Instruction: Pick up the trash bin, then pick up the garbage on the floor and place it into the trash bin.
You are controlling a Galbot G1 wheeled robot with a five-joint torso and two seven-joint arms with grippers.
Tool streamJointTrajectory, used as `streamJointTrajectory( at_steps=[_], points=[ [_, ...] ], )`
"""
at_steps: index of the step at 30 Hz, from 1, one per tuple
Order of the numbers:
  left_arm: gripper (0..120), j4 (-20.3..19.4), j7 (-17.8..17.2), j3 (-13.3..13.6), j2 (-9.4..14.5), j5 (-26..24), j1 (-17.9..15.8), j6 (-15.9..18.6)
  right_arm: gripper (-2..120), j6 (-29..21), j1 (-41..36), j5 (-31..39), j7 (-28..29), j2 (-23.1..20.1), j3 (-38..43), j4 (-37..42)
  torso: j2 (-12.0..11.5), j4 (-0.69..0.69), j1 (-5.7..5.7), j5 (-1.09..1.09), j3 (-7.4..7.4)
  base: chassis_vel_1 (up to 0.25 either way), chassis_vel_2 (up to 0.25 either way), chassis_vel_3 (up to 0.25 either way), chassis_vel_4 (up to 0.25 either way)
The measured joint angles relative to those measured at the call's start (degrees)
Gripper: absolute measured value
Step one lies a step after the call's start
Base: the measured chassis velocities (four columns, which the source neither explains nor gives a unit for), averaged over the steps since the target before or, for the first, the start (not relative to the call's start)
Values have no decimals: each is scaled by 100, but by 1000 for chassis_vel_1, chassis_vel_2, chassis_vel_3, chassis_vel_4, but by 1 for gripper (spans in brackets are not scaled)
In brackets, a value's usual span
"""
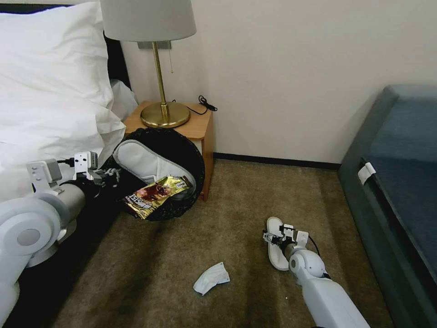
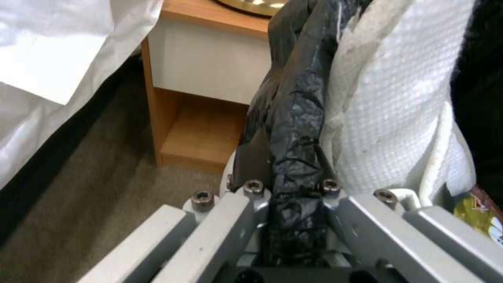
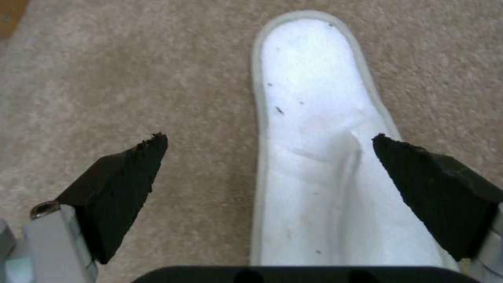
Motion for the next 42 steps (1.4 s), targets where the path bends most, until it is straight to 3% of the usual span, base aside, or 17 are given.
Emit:
streamJointTrajectory(
  at_steps=[16,23,31,35,42],
  points=[
    [3,78,104,48,-23,80,-36,0,99,167,-41,-60,12,113,90,-319,0,0,0,0,0,0,0,0,0],
    [3,92,150,27,-3,86,-46,0,89,250,3,-108,26,211,112,-595,0,0,-1,0,0,0,0,0,0],
    [3,156,215,17,18,111,-98,0,64,386,60,-204,152,331,157,-801,0,-1,-1,-1,0,0,0,0,0],
    [3,143,227,16,19,115,-101,0,44,399,60,-203,233,329,128,-726,0,0,-1,1,0,0,0,0,0],
    [3,177,271,1,18,139,-92,0,20,423,77,-210,245,330,123,-712,0,0,-1,0,0,0,0,0,0]
  ],
)
